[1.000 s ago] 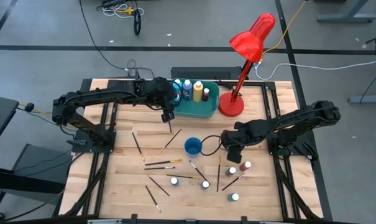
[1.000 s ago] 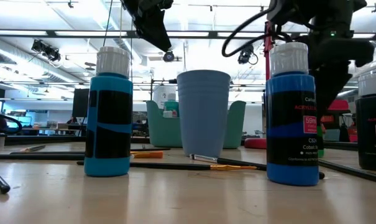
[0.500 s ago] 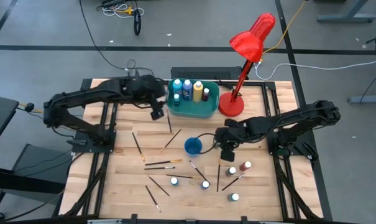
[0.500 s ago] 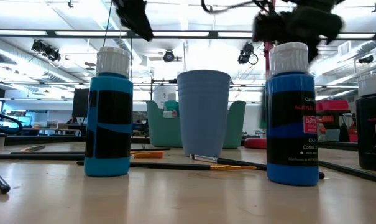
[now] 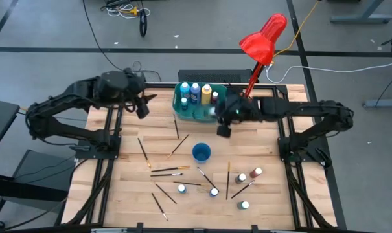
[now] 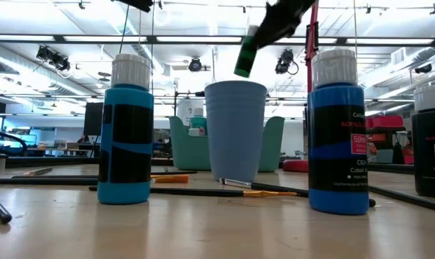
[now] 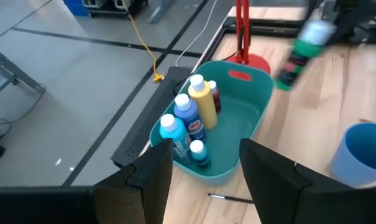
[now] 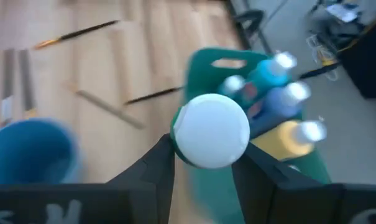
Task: Pick & Place Paint Supplies
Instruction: Put the green paint bottle into the green bin
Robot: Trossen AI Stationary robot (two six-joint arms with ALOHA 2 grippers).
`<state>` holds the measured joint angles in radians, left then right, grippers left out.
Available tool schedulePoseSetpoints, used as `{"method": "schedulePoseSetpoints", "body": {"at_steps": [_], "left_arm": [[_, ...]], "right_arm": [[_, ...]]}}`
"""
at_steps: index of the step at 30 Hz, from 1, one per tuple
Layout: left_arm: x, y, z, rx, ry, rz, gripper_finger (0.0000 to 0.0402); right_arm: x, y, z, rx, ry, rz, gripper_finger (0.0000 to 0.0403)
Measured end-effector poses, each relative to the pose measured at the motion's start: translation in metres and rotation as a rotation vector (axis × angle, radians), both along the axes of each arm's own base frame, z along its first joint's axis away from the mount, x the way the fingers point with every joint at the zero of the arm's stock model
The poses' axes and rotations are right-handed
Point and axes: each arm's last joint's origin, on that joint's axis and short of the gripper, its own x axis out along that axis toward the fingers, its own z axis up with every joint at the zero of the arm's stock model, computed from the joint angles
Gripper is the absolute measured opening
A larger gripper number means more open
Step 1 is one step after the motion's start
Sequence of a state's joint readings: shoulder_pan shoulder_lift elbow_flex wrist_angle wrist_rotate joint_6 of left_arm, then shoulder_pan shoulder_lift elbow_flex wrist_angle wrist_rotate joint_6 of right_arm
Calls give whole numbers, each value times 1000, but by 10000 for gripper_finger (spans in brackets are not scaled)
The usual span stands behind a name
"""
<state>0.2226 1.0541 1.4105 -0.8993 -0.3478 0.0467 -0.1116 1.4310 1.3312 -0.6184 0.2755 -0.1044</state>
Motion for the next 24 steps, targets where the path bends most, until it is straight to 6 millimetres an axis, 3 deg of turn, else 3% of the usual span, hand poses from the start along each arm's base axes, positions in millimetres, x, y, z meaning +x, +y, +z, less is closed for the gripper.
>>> {"method": "schedulePoseSetpoints", "body": {"at_steps": [12,17,24], "left_arm": [[8,2,-5,8,41,-12,195],[8,2,-5,16,56,-20,195],[7,1,-7,14,76,-22,195]], "right_arm": [[17,-102,-69,186,191,-127,126],[19,-122,-100,248,289,-200,126],[24,-138,-128,323,326,-217,129]]}}
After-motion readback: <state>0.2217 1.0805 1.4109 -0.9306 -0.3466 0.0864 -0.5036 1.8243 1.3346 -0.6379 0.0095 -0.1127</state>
